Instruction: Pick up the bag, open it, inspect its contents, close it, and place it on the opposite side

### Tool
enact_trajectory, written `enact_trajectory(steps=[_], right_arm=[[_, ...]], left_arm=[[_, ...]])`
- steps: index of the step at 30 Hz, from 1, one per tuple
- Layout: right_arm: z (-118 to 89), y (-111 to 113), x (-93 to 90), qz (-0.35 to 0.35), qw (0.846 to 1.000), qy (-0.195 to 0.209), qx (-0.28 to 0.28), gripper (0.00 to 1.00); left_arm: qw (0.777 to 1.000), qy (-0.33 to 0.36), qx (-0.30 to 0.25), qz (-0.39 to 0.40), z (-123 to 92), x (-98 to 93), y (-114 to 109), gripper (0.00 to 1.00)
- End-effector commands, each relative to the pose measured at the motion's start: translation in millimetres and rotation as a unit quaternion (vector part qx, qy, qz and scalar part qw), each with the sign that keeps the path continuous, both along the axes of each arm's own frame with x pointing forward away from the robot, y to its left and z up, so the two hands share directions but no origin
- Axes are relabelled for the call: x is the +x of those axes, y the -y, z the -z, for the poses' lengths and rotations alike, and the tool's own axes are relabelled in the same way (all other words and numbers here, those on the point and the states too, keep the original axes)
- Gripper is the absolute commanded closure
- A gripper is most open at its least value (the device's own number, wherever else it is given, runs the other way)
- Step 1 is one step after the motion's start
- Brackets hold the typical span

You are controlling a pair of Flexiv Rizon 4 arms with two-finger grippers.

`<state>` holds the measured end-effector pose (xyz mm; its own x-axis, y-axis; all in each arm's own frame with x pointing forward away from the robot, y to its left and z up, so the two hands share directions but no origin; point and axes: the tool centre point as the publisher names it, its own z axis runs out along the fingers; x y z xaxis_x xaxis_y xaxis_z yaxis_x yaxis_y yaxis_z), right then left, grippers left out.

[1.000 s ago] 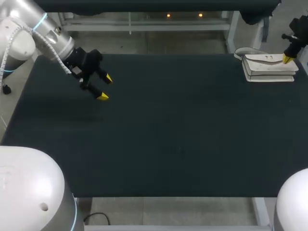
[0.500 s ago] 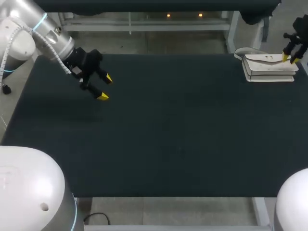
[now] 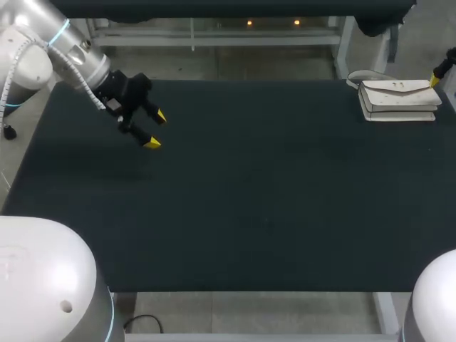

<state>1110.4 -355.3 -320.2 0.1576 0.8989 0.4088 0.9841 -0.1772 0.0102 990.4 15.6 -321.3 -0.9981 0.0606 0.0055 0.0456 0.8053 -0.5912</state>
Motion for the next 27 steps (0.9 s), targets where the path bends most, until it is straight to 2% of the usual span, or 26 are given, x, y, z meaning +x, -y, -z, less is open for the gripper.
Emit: enact_trajectory(steps=[1,18,27], right_arm=[[11.5,10.8,17.6,-0.011,0.999,-0.028,0.043,0.0],[39.8,12.7,37.3,-0.008,0.996,-0.05,0.074,0.0],[47.4,15.2,44.8,-0.003,0.994,-0.049,0.097,0.0]], left_arm=[[1.0,0.001,-0.001,0.0,1.0,0.0,0.3,0.0],[1.0,0.001,-0.001,0.0,1.0,0.0,0.3,0.0],[1.0,0.001,-0.001,0.0,1.0,0.0,0.3,0.0]])
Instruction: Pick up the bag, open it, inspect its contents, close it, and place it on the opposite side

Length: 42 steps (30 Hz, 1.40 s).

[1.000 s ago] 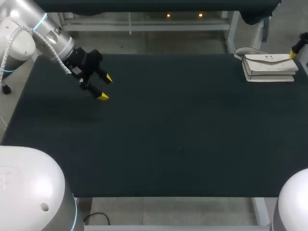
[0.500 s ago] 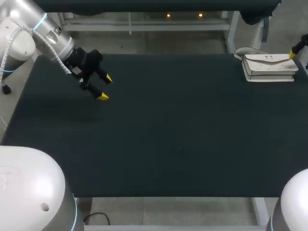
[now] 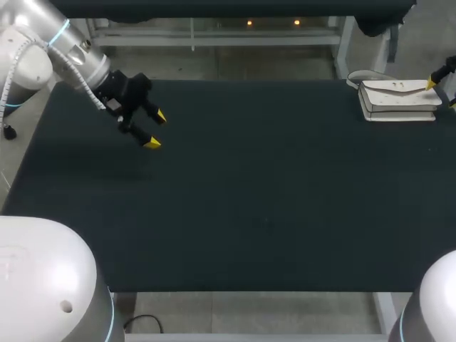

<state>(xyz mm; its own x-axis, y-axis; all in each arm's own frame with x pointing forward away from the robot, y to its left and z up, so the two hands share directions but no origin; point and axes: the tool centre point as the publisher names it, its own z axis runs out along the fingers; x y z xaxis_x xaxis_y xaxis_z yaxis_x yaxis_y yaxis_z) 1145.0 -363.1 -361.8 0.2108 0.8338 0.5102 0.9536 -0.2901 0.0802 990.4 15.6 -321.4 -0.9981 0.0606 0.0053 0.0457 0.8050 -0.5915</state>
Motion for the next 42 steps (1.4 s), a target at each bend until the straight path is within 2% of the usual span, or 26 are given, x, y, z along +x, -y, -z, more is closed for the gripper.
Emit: enact_trajectory(steps=[1,4,8,22,23,26,30,39,42], right_arm=[[6.2,6.3,11.2,-0.067,0.992,-0.09,0.054,0.02],[7.6,3.9,14.4,-0.071,0.992,-0.09,0.062,0.17],[10.8,1.5,18.5,-0.074,0.991,-0.092,0.068,0.5],[15.2,-1.8,21.0,-0.075,0.99,-0.09,0.083,0.6],[15.4,-2.6,21.3,-0.075,0.99,-0.09,0.084,0.62],[15.8,-3.7,21.3,-0.076,0.989,-0.089,0.089,0.82],[16.7,-4.7,20.2,-0.076,0.989,-0.09,0.092,0.95],[16.0,-7.8,15.1,-0.077,0.987,-0.086,0.108,0.95],[15.5,-9.6,14.0,-0.08,0.987,-0.085,0.114,0.89]], left_arm=[[1.0,0.001,-0.001,0.0,0.9,0.0,0.3,0.0],[1.0,0.001,-0.001,0.0,0.9,0.0,0.3,0.0],[1.0,0.001,-0.001,0.0,0.9,0.0,0.3,0.0],[1.0,0.001,-0.001,0.0,0.9,0.0,0.3,0.0],[1.0,0.001,-0.001,0.0,0.9,0.0,0.3,0.0],[1.0,0.001,-0.001,0.0,0.9,0.0,0.3,0.0],[1.0,0.001,-0.001,0.0,0.9,0.0,0.3,0.0],[1.0,0.001,-0.001,0.0,0.9,0.0,0.3,0.0],[1.0,0.001,-0.001,0.0,0.9,0.0,0.3,0.0]])
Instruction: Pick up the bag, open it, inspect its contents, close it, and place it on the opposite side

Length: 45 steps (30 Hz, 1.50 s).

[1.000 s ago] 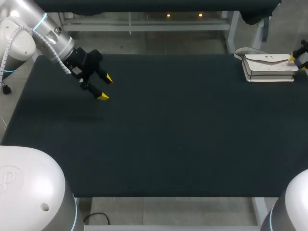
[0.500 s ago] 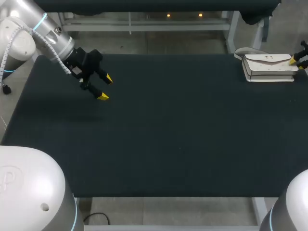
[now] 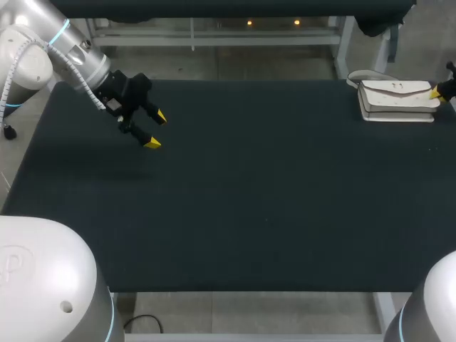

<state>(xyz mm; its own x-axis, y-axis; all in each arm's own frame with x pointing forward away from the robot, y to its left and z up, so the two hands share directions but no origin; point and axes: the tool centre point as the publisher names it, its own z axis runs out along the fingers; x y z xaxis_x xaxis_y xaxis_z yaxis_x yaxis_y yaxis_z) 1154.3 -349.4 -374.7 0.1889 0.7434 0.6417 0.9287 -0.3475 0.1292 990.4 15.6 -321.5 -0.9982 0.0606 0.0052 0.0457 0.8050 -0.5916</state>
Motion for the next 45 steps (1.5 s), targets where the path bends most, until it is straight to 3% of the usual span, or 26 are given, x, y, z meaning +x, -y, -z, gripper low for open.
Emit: enact_trajectory(steps=[1,4,9,12,14,15,16,27,39,45], right_arm=[[2.6,3.9,4.6,-0.114,0.985,-0.125,0.043,0.8],[1.8,3.3,4.8,-0.113,0.985,-0.122,0.053,0.67],[-0.1,3.0,5.7,-0.114,0.984,-0.12,0.061,0.65],[-0.8,2.9,6.0,-0.113,0.984,-0.118,0.066,0.73],[-1.3,2.7,5.8,-0.113,0.984,-0.117,0.072,0.86],[-1.7,2.6,5.3,-0.113,0.984,-0.116,0.076,0.98],[-1.9,2.3,4.7,-0.113,0.983,-0.116,0.083,1.0],[-2.7,-12.7,-8.6,-0.137,0.975,-0.109,0.14,1.0],[-17.6,-63.9,-37.2,-0.209,0.957,-0.094,0.178,1.0],[-20.1,-78.4,-49.6,-0.228,0.951,-0.096,0.183,1.0]], left_arm=[[1.0,0.001,-0.001,0.0,0.9,0.1,0.2,0.0],[1.0,0.001,-0.001,0.0,0.9,0.1,0.2,0.0],[1.0,0.001,-0.001,0.0,0.9,0.1,0.2,0.0],[1.0,0.001,-0.001,0.0,0.9,0.1,0.2,0.0],[1.0,0.001,-0.001,0.0,0.9,0.1,0.2,0.0],[1.0,0.001,-0.001,0.0,0.9,0.1,0.2,0.0],[1.0,0.001,-0.001,0.0,0.9,0.1,0.2,0.0],[1.0,0.001,-0.001,0.0,0.9,0.1,0.2,0.0],[1.0,0.001,-0.001,0.0,0.9,0.1,0.2,0.0],[1.0,0.001,-0.001,0.0,0.9,0.1,0.2,0.0]])
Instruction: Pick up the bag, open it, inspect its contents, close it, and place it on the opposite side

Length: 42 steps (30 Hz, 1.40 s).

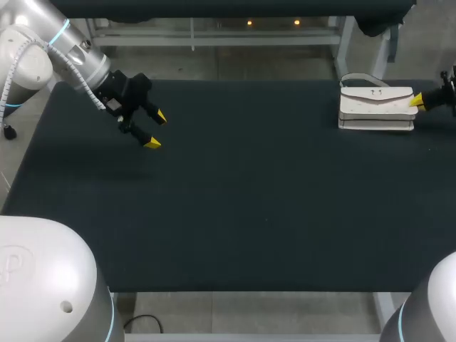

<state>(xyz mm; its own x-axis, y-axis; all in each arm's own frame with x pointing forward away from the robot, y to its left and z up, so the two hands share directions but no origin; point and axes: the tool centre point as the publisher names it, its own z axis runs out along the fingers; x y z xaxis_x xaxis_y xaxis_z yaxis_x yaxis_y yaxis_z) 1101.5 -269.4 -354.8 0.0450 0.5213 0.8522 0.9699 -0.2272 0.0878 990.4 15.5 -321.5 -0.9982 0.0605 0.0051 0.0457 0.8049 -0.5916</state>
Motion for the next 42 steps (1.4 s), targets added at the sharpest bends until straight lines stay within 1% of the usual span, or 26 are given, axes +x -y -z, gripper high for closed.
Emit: enact_trajectory(steps=[1,6,9,15,22,32,36,37,39,41,42], right_arm=[[-1.3,0.3,1.8,-0.17,0.98,-0.097,0.015,1.0],[-1.2,-2.3,-1.6,-0.177,0.979,-0.1,0.014,1.0],[-0.4,-8.1,-6.3,-0.19,0.976,-0.103,0.018,1.0],[0.8,-22.1,-16.2,-0.217,0.97,-0.11,0.016,1.0],[0.1,-37.3,-19.5,-0.232,0.966,-0.109,0.021,1.0],[0.7,-68.6,-29.1,-0.26,0.96,-0.105,0.015,1.0],[3.6,-69.5,-29.2,-0.259,0.96,-0.107,0.013,1.0],[3.9,-69.0,-29.0,-0.256,0.96,-0.108,0.014,0.96],[4.6,-66.8,-27.4,-0.254,0.961,-0.109,0.015,0.79],[4.8,-65.0,-26.1,-0.252,0.961,-0.11,0.015,0.67],[4.9,-64.4,-25.5,-0.251,0.962,-0.11,0.015,0.65]], left_arm=[[1.0,0.001,-0.001,0.0,0.8,0.0,0.2,0.0],[1.0,0.001,-0.001,0.0,0.8,0.0,0.2,0.0],[1.0,0.001,-0.001,0.0,0.8,0.0,0.2,0.0],[1.0,0.001,-0.001,0.0,0.8,0.0,0.2,0.0],[1.0,0.001,-0.001,0.0,0.8,0.0,0.2,0.0],[1.0,0.001,-0.001,0.0,0.8,0.0,0.2,0.0],[1.0,0.001,-0.001,0.0,0.8,0.0,0.2,0.0],[1.0,0.001,-0.001,0.0,0.8,0.0,0.2,0.0],[1.0,0.001,-0.001,0.0,0.8,0.0,0.2,0.0],[1.0,0.001,-0.001,0.0,0.8,0.0,0.2,0.0],[1.0,0.001,-0.001,0.0,0.8,0.0,0.2,0.0]])
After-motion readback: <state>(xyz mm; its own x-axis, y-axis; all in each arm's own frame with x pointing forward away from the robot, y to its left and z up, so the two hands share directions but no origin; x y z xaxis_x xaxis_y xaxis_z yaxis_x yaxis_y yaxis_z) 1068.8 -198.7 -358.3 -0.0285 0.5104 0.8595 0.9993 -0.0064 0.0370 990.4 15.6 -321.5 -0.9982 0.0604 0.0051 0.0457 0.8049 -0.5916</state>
